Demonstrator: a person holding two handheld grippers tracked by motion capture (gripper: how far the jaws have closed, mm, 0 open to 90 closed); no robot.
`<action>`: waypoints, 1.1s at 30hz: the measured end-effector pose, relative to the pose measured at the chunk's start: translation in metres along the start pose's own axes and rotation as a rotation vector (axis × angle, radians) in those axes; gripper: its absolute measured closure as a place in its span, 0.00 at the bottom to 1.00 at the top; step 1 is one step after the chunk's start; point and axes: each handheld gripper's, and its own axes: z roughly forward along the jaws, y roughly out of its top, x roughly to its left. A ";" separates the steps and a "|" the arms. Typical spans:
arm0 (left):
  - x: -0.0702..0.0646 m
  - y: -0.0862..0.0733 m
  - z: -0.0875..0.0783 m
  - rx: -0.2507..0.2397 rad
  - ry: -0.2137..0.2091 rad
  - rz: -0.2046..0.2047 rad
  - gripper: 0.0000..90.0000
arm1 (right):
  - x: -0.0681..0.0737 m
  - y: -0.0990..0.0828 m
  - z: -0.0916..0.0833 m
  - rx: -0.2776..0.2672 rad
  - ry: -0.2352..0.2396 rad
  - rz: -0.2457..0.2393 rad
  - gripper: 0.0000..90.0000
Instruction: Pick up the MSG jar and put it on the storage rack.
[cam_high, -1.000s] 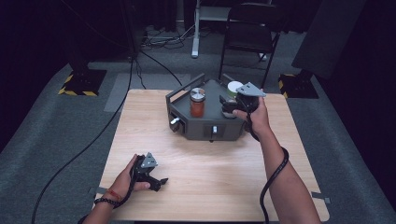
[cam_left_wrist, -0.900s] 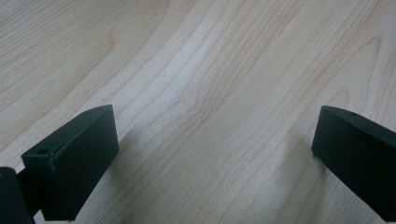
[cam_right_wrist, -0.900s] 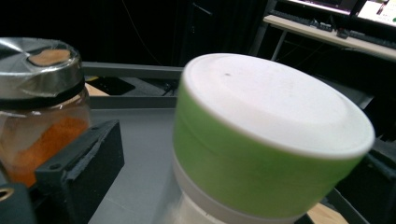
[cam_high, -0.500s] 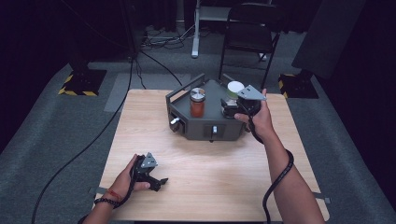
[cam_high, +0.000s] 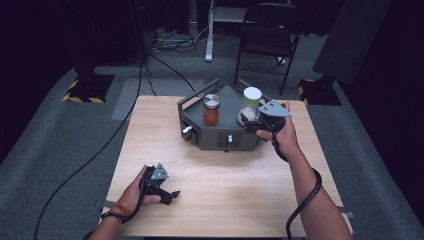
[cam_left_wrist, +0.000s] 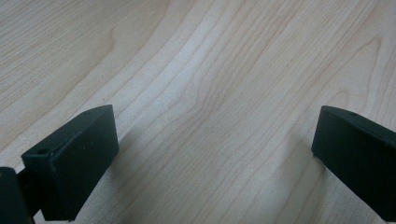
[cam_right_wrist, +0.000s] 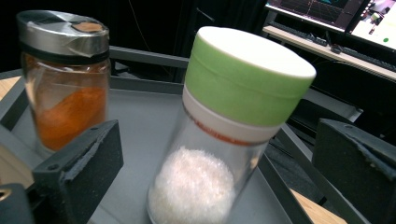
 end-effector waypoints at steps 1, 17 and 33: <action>0.000 0.000 0.000 0.000 0.000 0.000 0.00 | 0.000 -0.001 -0.002 -0.002 0.004 0.000 0.02; 0.000 0.000 0.000 0.000 0.000 0.001 0.00 | 0.008 -0.022 -0.028 -0.058 0.050 -0.077 0.02; 0.000 0.000 0.000 0.000 0.000 0.000 0.00 | 0.016 -0.042 -0.044 -0.053 0.103 -0.134 0.02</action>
